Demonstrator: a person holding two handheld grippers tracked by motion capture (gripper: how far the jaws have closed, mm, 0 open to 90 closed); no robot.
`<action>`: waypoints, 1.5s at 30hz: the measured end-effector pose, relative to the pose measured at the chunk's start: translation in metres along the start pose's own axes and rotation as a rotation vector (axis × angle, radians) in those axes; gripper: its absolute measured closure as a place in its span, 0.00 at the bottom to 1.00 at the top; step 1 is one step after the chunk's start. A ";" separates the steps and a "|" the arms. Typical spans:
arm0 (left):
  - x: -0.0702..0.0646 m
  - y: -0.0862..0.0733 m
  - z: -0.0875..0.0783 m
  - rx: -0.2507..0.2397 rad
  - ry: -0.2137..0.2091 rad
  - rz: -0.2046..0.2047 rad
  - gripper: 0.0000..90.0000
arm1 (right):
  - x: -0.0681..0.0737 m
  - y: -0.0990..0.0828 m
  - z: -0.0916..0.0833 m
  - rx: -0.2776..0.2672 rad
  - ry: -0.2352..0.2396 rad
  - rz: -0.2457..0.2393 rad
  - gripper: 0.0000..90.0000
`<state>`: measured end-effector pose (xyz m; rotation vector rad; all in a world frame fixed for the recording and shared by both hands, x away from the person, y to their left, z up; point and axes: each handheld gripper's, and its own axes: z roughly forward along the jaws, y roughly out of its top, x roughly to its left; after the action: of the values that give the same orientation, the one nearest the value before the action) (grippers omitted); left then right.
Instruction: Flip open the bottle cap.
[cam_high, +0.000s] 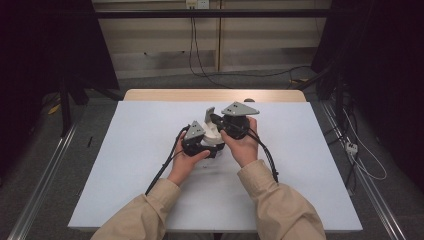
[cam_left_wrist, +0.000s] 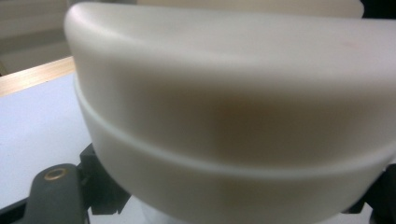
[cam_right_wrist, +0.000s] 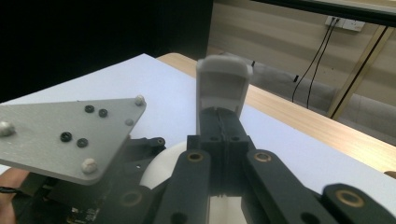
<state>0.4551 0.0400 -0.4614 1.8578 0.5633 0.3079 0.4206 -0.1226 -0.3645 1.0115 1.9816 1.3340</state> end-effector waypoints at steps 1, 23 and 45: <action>0.000 0.000 0.000 0.001 0.000 0.003 0.20 | 0.000 0.000 0.001 0.002 0.001 -0.002 1.00; 0.000 0.000 0.000 0.002 -0.001 0.001 0.20 | 0.002 0.002 0.014 0.005 -0.010 -0.013 1.00; 0.000 0.000 0.000 0.003 0.001 0.001 0.20 | 0.002 0.002 0.022 0.011 -0.009 -0.014 1.00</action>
<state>0.4555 0.0400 -0.4614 1.8607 0.5631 0.3088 0.4370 -0.1087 -0.3704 1.0051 1.9879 1.3098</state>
